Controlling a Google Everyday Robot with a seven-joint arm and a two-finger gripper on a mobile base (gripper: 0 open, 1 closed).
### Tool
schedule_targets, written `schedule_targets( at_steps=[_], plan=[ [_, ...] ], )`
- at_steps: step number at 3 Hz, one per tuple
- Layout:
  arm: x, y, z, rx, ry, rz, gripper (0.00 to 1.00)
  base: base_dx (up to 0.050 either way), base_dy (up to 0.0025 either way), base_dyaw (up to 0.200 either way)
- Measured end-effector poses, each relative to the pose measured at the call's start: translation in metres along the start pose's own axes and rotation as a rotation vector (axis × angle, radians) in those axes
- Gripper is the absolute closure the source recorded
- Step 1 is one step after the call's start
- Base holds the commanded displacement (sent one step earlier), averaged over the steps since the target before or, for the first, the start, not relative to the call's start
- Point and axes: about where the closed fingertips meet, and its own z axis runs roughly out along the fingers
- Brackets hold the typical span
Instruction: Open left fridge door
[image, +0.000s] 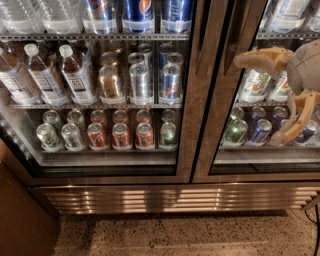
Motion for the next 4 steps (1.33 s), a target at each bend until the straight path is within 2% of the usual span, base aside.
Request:
schedule_targets(
  at_steps=[1,2,3,4],
  plan=[
    [-0.002,-0.003,0.001,-0.014,-0.089,-0.011,0.00,0.000,0.00000,0.000],
    [-0.005,-0.003,0.005,-0.069,-0.335,-0.042,0.00,0.000,0.00000,0.000],
    [-0.012,-0.015,0.007,-0.045,-0.411,-0.030,0.00,0.000,0.00000,0.000],
    [-0.024,-0.019,0.005,-0.026,-0.401,-0.050,0.00,0.000,0.00000,0.000]
  ],
)
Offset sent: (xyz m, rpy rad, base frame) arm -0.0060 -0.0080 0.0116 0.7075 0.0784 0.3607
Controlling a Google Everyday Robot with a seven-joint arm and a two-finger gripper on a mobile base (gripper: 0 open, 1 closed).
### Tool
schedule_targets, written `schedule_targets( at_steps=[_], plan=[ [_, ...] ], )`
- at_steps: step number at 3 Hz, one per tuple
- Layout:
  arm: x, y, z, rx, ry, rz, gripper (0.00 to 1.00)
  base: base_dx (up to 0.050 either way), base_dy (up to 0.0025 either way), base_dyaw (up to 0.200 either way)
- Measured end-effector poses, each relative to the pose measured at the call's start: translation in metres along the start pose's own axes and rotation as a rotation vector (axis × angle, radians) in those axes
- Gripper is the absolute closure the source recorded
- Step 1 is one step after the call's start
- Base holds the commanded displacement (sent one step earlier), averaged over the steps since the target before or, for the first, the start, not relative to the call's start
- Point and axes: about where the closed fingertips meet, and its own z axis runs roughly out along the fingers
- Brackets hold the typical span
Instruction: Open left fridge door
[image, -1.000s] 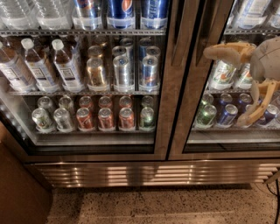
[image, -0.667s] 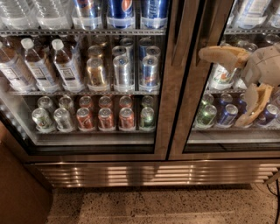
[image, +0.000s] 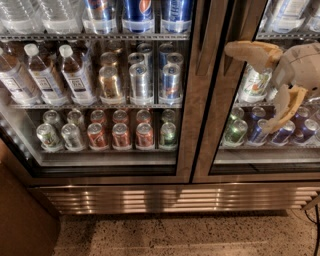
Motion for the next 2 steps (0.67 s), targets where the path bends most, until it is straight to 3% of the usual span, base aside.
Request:
schedule_targets(
  at_steps=[1,2],
  plan=[
    [0.0000,0.0000,0.0000,0.000,0.000,0.000,0.00,0.000,0.00000,0.000],
    [-0.0031,-0.0043,0.0024,0.041,-0.014,-0.008,0.00,0.000,0.00000,0.000]
  ],
)
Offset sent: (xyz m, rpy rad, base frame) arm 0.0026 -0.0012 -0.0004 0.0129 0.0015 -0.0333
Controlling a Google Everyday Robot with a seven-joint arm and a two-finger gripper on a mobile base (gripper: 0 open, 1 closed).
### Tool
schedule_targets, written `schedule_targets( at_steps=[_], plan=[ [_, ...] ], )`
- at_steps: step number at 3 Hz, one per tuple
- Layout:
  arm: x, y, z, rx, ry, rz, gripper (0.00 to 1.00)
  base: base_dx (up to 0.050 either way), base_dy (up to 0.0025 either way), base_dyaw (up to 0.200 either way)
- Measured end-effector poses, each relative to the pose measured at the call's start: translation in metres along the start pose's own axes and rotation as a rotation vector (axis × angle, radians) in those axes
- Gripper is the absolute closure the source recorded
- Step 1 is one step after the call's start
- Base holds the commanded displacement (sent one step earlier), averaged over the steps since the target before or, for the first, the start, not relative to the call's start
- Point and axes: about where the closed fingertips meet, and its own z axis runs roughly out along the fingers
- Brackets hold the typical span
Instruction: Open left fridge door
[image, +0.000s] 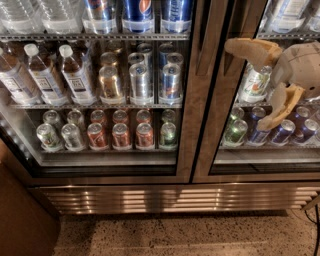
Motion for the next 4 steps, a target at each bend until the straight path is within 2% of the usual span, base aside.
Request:
schedule_targets(
  at_steps=[1,2,4],
  plan=[
    [0.002,-0.003,-0.004,0.109,-0.034,-0.018,0.00,0.000,0.00000,0.000],
    [0.001,-0.004,-0.001,0.103,-0.032,-0.017,0.00,0.000,0.00000,0.000],
    [0.000,-0.010,0.025,0.042,-0.024,-0.017,0.00,0.000,0.00000,0.000]
  ],
)
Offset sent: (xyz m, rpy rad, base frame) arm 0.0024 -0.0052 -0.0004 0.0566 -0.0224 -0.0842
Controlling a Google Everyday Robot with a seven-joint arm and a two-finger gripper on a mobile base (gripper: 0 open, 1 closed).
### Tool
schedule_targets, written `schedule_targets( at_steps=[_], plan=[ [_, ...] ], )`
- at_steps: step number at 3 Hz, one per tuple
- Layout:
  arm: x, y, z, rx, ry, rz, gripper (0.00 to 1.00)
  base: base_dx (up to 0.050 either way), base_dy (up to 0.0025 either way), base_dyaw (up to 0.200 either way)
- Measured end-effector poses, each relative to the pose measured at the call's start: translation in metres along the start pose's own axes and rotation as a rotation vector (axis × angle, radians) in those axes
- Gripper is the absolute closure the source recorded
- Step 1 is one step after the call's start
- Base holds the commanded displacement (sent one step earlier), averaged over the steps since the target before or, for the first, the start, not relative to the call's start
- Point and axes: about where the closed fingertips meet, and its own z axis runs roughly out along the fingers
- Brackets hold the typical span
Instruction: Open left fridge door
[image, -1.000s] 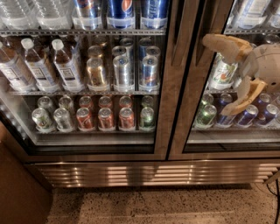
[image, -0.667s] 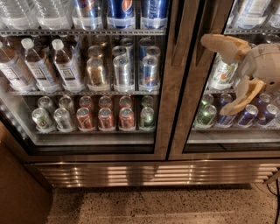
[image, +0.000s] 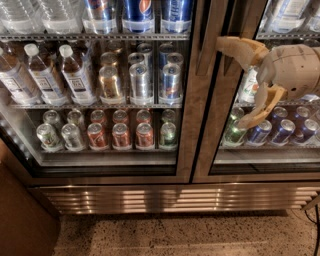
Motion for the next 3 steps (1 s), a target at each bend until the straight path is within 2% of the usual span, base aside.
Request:
schedule_targets(
  at_steps=[3],
  plan=[
    [-0.0016,0.0018,0.0059,-0.019,0.001,-0.001,0.00,0.000,0.00000,0.000]
  ],
)
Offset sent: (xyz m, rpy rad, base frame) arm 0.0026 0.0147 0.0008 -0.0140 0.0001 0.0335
